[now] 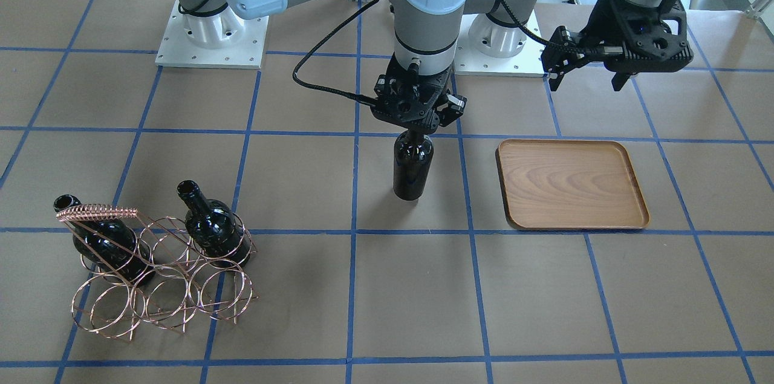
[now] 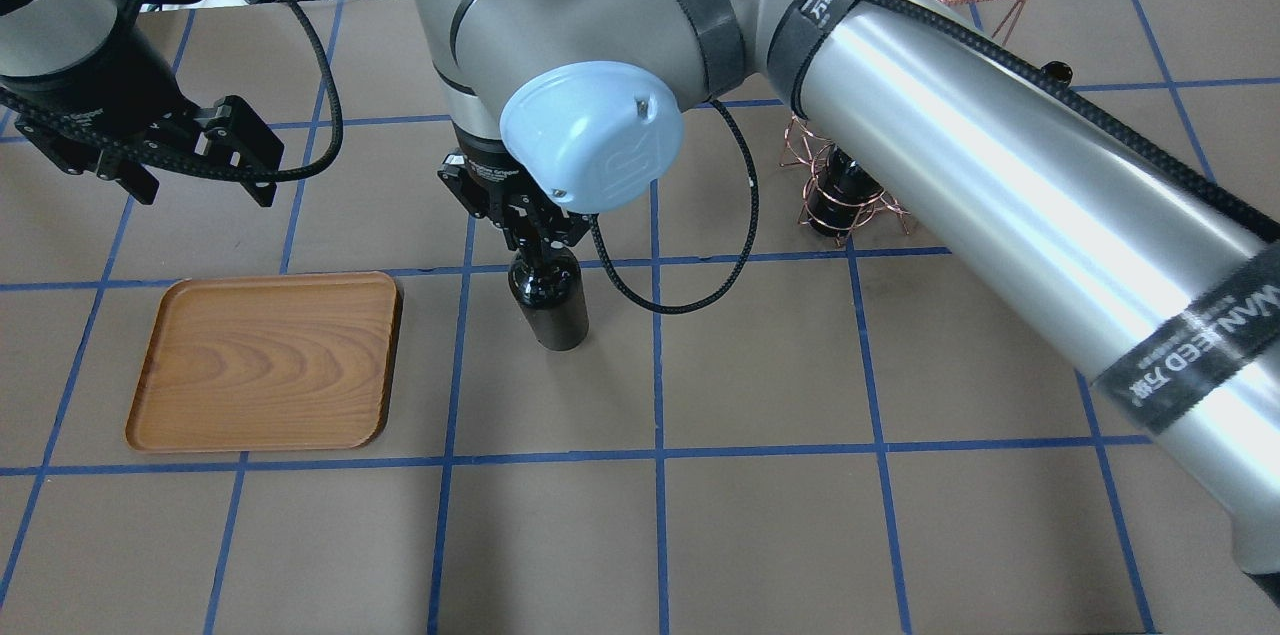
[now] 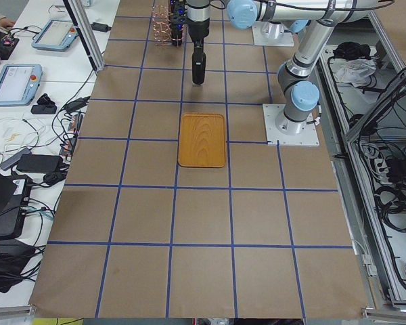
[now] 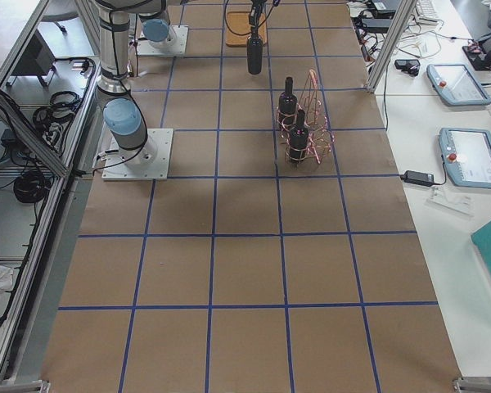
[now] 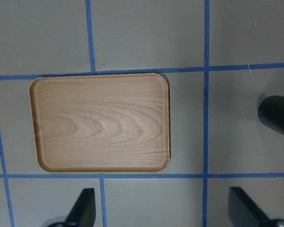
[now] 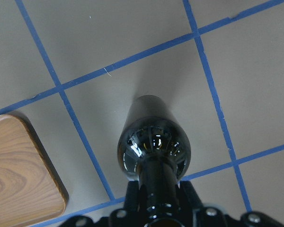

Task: Take wine from basket and place on tray
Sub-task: 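Stand the bottle upright on the table toward the tray and release, then move the left gripper over the standing bottle while the right gripper withdraws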

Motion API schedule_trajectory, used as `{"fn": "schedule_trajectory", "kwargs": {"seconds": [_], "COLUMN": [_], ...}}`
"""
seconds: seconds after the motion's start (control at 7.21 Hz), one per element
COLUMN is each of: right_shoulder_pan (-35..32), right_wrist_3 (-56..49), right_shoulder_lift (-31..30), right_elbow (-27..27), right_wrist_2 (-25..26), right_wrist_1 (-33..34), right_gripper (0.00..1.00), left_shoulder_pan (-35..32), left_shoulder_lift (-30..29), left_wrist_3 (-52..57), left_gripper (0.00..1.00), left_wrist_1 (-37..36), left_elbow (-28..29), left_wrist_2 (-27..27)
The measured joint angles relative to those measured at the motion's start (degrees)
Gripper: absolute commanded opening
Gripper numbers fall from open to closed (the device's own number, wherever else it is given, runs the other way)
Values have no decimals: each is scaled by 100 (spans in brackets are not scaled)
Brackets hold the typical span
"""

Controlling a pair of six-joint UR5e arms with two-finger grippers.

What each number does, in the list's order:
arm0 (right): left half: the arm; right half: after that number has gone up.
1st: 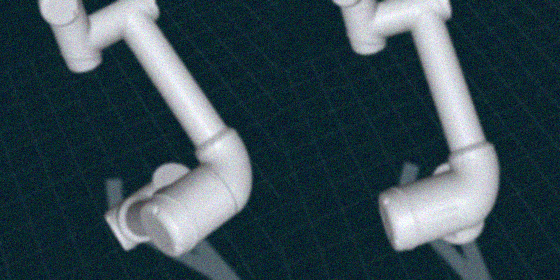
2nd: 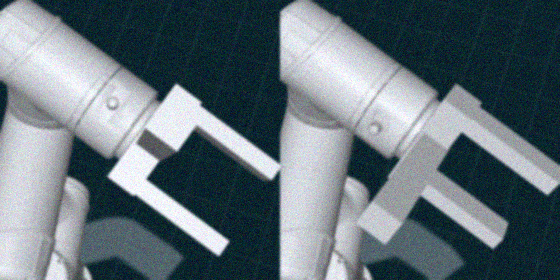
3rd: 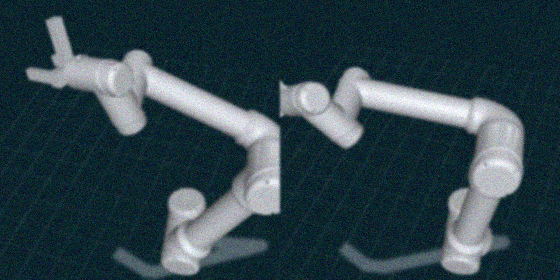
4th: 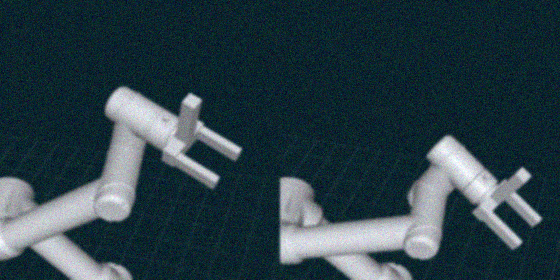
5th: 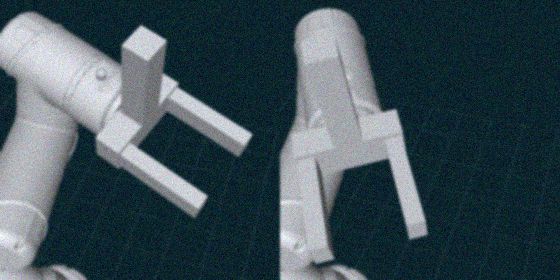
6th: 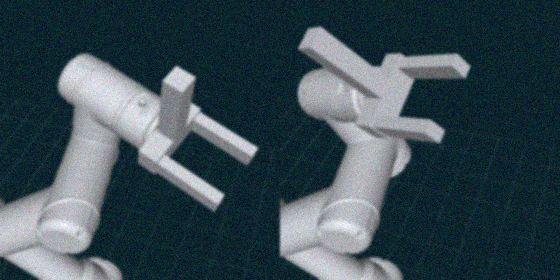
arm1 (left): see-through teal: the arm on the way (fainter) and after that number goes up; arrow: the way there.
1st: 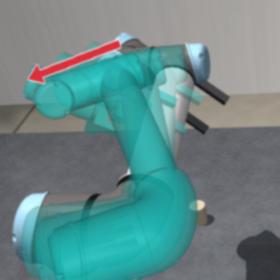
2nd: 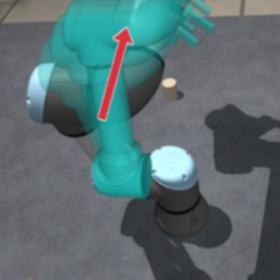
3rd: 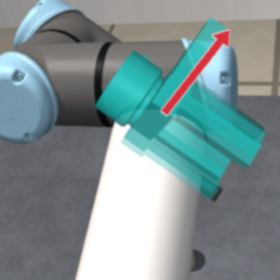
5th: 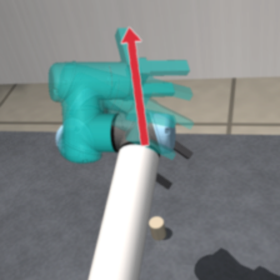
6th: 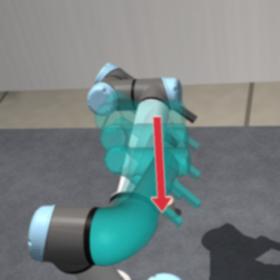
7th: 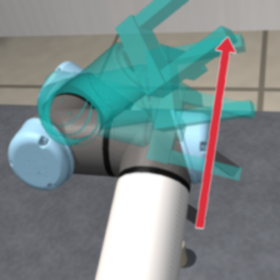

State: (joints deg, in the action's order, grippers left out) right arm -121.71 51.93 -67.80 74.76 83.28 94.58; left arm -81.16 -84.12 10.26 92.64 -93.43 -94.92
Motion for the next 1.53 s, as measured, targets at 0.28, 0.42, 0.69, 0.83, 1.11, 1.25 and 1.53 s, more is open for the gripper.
{"fn": "schedule_trajectory", "kwargs": {"seconds": [0.28,0.42,0.69,0.83,1.11,1.25,1.53], "right_shoulder_pan": [-39,-34,122,390,1110,1568,2603], "right_wrist_3": [21,-55,-512,-963,-2231,-3093,-4671], "right_shoulder_lift": [19,0,-190,-436,-1070,-1324,-1782], "right_elbow": [-8,-9,-4,30,121,157,282], "right_wrist_2": [5,29,97,126,299,558,842], "right_wrist_1": [7,41,158,55,-800,-1365,-1878], "right_gripper": [87,92,98,99,97,98,99], "left_shoulder_pan": [-1,1,10,11,-8,-26,-119], "left_shoulder_lift": [1,1,1,1,-1,-31,-144], "left_wrist_3": [2,2,2,0,-6,-5,-28], "left_gripper": [100,100,100,100,100,100,100], "left_wrist_1": [3,4,0,0,-6,-8,-17], "left_elbow": [0,0,0,0,2,6,11], "left_wrist_2": [0,0,0,0,5,47,121]}}
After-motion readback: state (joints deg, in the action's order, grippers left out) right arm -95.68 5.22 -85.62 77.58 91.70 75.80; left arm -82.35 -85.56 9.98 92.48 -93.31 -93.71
